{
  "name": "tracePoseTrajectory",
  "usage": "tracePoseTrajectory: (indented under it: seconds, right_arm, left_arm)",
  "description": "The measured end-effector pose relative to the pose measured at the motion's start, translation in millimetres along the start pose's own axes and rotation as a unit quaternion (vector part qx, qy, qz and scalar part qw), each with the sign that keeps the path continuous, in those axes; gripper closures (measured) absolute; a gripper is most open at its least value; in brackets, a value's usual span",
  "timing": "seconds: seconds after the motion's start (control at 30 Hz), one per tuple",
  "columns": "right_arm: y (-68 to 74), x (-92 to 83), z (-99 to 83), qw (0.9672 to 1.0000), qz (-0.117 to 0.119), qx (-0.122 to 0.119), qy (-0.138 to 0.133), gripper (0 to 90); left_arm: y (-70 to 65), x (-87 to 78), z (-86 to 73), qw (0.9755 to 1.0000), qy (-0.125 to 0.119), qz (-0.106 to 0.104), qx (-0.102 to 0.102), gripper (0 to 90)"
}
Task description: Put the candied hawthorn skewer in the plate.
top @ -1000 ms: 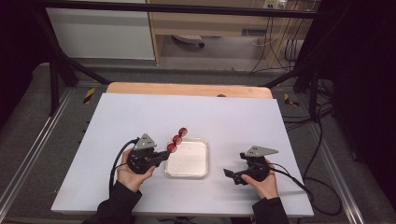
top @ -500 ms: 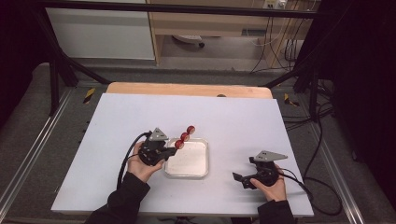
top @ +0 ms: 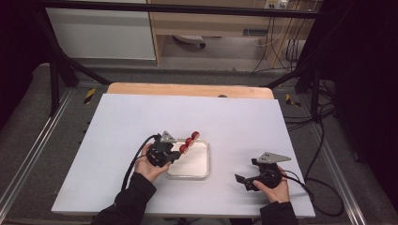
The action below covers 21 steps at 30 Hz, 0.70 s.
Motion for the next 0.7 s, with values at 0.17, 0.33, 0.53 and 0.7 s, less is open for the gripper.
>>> tracePoseTrajectory:
  seconds: [0.17,0.33,0.53,0.7]
  right_arm:
    - [0.2,-1.7,0.7,1.0000,0.002,-0.001,-0.005,1.0]
    - [0.4,-2.5,0.5,1.0000,0.002,0.003,-0.004,0.9]
    - [-0.8,-3.1,1.1,1.0000,0.002,0.001,-0.009,1.0]
    - [0.2,-2.3,1.0,0.9999,0.004,0.006,-0.008,1.0]
  left_arm:
    - [-2.1,7.1,-6.3,0.9999,0.014,0.005,0.004,88.0]
    - [-3.8,13.3,-12.9,0.9995,0.029,0.012,0.011,88.0]
    - [-3.9,16.1,-17.1,0.9990,0.041,0.016,0.008,88.0]
    - [-3.7,18.1,-20.8,0.9984,0.051,0.022,0.008,88.0]
Point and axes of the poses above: each handheld gripper's, and its own axes: x roughly forward along the jaws, z roughly out of its top, y roughly to its left, the point moved 10 cm from there along x, roughly forward along the jaws, and after that the axes turned 12 degrees about -x, right-handed, at the moved point
